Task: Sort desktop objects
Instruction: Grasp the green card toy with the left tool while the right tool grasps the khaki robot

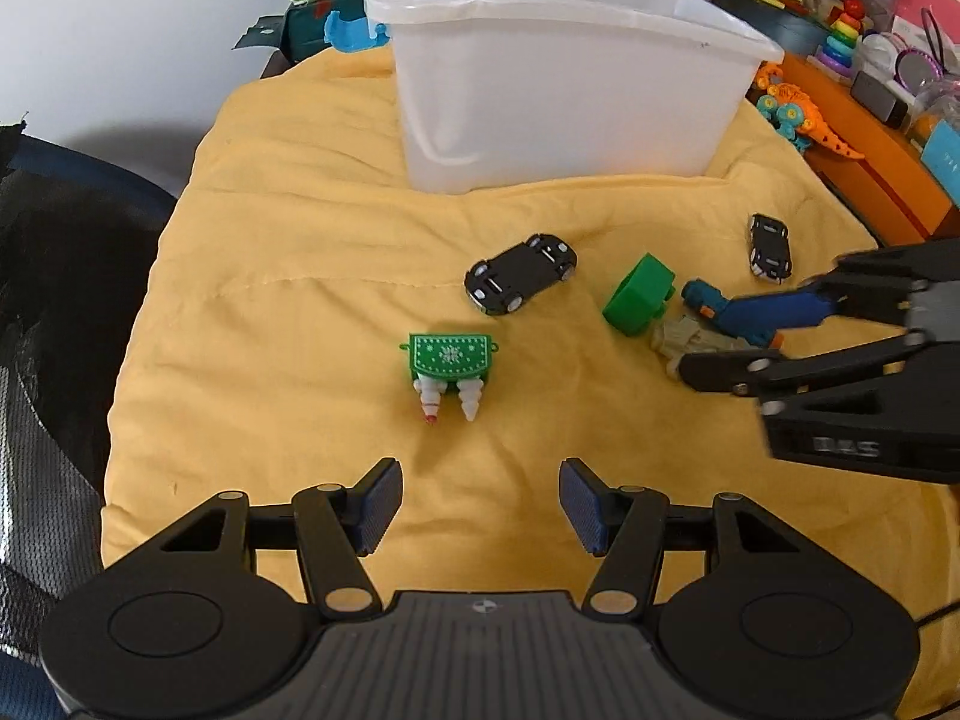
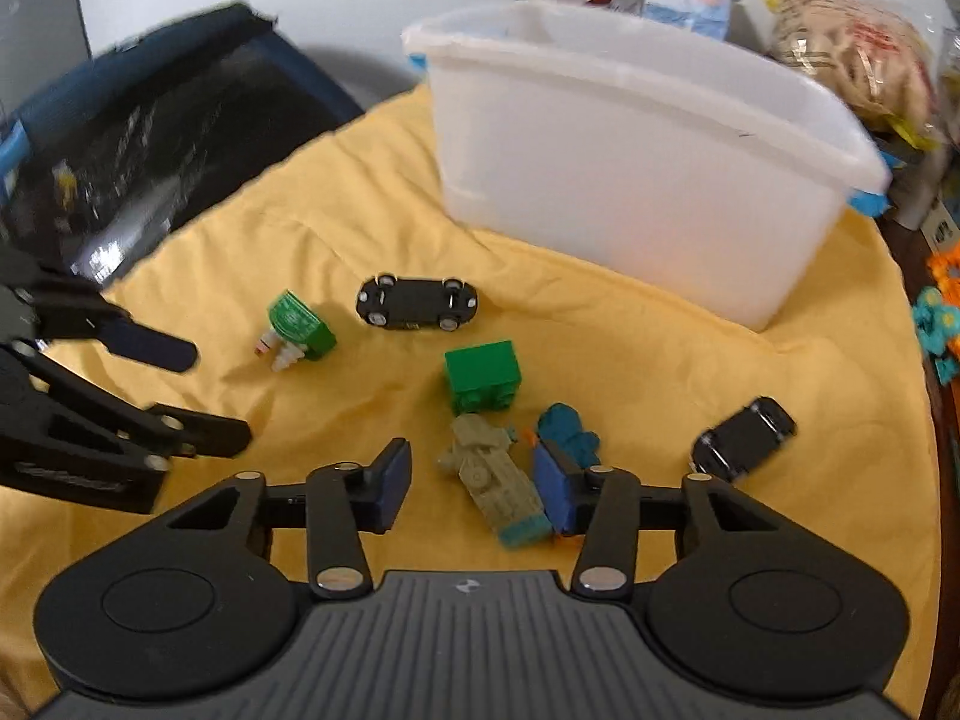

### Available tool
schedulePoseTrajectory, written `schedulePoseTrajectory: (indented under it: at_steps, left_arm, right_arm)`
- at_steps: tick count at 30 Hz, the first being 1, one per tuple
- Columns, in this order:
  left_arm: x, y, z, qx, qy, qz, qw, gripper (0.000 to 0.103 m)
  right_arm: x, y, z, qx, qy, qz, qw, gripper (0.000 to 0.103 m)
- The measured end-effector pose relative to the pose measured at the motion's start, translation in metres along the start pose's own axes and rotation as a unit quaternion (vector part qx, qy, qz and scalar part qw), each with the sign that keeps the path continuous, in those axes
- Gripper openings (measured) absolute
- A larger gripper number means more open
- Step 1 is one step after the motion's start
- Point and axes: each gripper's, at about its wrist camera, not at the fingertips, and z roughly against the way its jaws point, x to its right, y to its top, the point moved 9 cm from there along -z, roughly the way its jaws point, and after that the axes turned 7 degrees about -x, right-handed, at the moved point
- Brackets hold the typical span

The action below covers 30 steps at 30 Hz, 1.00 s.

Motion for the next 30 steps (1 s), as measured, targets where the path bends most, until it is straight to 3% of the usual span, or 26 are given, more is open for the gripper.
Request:
schedulePoseTrajectory:
  at_steps: [3,7,13,16,18,19,20,22,24,30]
  left_arm:
    - [-0.009,0.004,-0.003,0.001,-0.024,0.024,0.9994,0.062]
    - [-0.016,0.018,-0.011,0.006,-0.021,0.024,0.9995,0.062]
    - [-0.014,0.037,-0.031,0.001,-0.011,-0.016,0.9998,0.062]
    - [-0.009,0.037,-0.041,-0.007,-0.021,-0.033,0.9992,0.057]
    - [-0.008,0.037,-0.041,0.004,-0.022,-0.040,0.9989,0.039]
    - [-0.007,0.036,-0.040,0.007,-0.025,-0.050,0.9984,0.039]
    - [-0.006,0.036,-0.039,0.009,-0.031,-0.054,0.9980,0.039]
    - [-0.006,0.033,-0.037,0.007,-0.039,-0.055,0.9977,0.038]
    - [-0.005,0.031,-0.032,0.005,-0.039,-0.058,0.9976,0.038]
    - [0.007,0.034,-0.001,0.027,-0.007,-0.091,0.9955,0.039]
  right_arm:
    - [0.005,-0.005,-0.014,-0.017,0.004,-0.010,1.000,0.044]
    - [0.008,-0.015,-0.014,-0.038,0.001,-0.036,0.999,0.028]
    - [0.002,-0.039,0.004,-0.041,-0.004,-0.088,0.995,0.027]
    - [0.002,-0.046,0.009,-0.040,-0.010,-0.110,0.993,0.028]
    - [0.004,-0.049,0.009,-0.043,-0.019,-0.121,0.992,0.033]
    - [0.004,-0.050,0.008,-0.046,-0.020,-0.129,0.990,0.045]
    - [0.006,-0.050,0.007,-0.046,-0.020,-0.135,0.990,0.047]
    - [0.007,-0.051,0.004,-0.047,-0.025,-0.138,0.989,0.044]
    - [0.006,-0.050,0.005,-0.046,-0.032,-0.131,0.990,0.029]
    - [0.004,-0.036,0.018,-0.036,-0.046,-0.088,0.994,0.027]
